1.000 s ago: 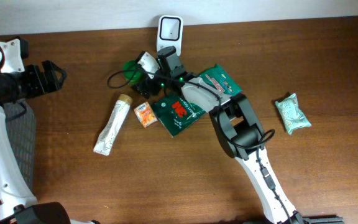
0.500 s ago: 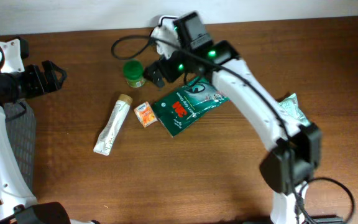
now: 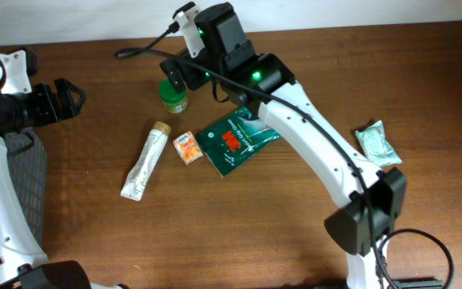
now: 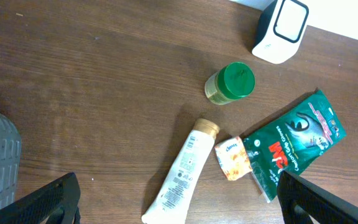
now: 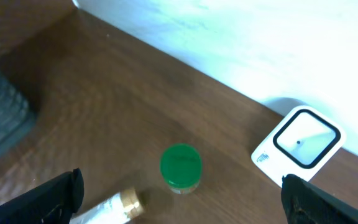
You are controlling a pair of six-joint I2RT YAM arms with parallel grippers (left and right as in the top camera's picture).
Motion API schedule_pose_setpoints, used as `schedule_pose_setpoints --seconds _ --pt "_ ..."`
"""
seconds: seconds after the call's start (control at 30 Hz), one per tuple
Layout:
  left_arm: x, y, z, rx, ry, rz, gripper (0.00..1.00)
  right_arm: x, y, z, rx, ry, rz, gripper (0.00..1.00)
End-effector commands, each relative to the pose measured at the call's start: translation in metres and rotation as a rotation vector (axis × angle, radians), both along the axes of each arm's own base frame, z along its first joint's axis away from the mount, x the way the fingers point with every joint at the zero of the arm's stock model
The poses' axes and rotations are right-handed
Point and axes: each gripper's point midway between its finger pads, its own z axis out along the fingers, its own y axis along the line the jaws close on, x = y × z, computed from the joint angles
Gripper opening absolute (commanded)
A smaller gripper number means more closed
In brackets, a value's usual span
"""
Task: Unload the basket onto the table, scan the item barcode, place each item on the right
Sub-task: 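Hold the green jar in front of the scanner, rotating it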
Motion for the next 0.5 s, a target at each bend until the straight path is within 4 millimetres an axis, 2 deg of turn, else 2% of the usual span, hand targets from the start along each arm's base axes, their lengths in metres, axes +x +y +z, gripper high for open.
schedule_pose_setpoints --seconds 0.0,0.23,0.47 --pt "-0.001 -0.002 0.012 -0.007 -0.030 0.002 0.99 0.026 0.014 -0.057 0.040 0.097 -0.083 0.97" --pt "-0.001 -0.002 0.012 -0.007 -0.030 0.002 0.99 0.055 0.049 -0.137 0.069 0.109 -0.085 0.96" --pt "-0.001 -0.002 0.012 -0.007 -0.030 0.002 0.99 0.054 0.063 -0.188 0.038 0.140 -0.067 0.96"
